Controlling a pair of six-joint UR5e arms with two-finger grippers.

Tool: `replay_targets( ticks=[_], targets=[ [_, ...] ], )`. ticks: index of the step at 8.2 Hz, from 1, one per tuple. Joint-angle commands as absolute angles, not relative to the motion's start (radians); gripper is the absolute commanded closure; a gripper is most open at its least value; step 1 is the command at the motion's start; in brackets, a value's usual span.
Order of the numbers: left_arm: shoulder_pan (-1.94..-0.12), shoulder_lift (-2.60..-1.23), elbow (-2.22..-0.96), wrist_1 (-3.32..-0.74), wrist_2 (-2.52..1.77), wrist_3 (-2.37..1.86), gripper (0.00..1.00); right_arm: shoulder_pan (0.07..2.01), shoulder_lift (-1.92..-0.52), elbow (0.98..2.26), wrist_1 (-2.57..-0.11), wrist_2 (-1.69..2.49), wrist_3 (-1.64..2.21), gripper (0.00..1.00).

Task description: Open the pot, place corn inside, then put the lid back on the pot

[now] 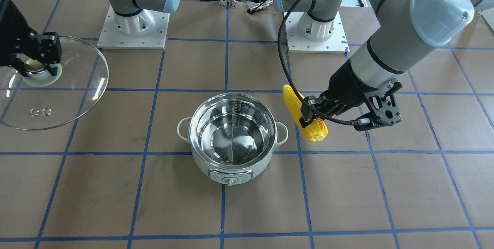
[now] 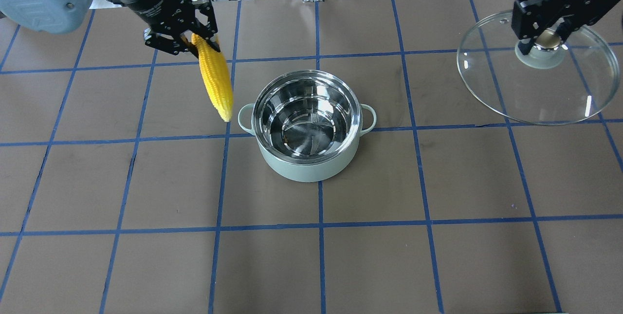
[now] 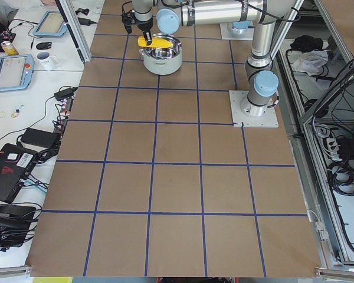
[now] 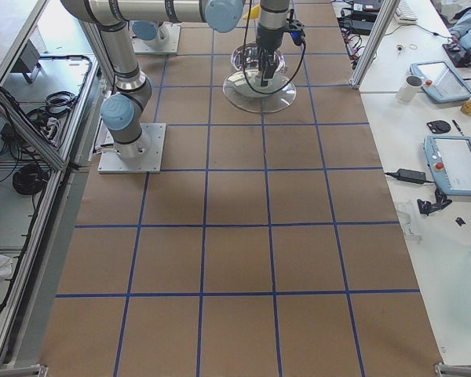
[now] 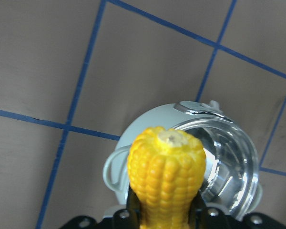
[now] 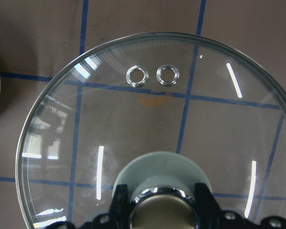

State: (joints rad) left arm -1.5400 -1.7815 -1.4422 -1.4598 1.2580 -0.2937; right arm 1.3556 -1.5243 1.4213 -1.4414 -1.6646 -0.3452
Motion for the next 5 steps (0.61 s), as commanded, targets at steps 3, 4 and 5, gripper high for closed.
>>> replay_targets(
  ticks=[3,4,5],
  targets=[
    [-1.699,-1.915,-1.436,-1.355,1.147,-0.362,1.00,1.246,-1.526,1.427,-1.410,-1.683,-0.500,0.93],
    [-1.721,-1.946,-1.436,-1.356,1.152,-0.350,1.00,1.244,-1.525,1.428,-1.414,-1.684,-0.508,0.93],
    [-1.723,-1.965,-1.437,-1.356,1.152,-0.335,1.00,1.244,-1.523,1.428,-1.413,-1.683,-0.512,0.93]
  ],
)
